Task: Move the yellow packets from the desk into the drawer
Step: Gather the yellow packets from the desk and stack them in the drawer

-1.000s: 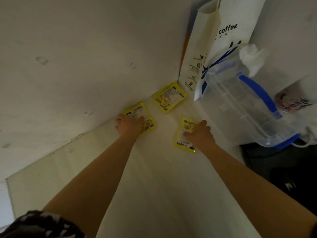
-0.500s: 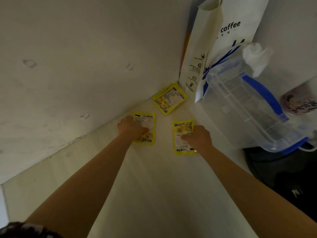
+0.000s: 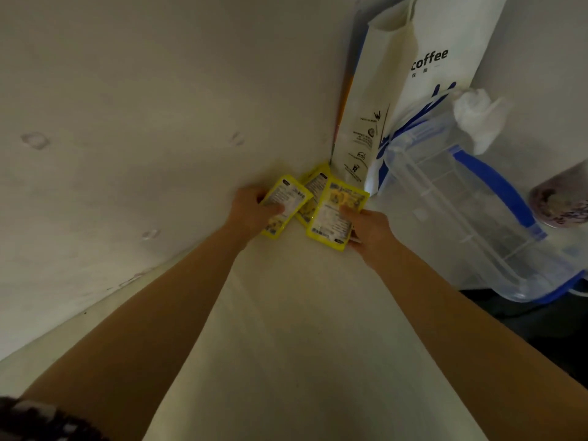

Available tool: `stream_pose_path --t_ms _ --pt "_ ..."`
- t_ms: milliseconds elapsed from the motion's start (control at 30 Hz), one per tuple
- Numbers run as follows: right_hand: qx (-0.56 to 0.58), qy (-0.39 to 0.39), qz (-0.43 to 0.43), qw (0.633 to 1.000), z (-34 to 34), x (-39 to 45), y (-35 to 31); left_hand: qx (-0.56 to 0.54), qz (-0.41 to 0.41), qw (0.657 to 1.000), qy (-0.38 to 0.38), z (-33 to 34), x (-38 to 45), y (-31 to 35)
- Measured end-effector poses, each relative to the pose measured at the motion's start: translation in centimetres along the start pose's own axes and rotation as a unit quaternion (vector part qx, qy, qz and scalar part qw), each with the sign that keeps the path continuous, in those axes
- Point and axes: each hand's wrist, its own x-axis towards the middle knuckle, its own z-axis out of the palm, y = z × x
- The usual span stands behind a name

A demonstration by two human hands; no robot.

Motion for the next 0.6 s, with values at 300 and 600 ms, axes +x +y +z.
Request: stream_pose_path --t_ms 300,600 --pt "0.046 -0.003 0.013 0.999 1.8 2.6 -1.3 0.038 0.055 0.997 -0.028 3.0 2.8 1.9" --pt "0.002 0.043 0.025 0.999 -0.3 1.7 0.4 0.253 0.104 0.961 -0.046 5.2 4.1 1.3"
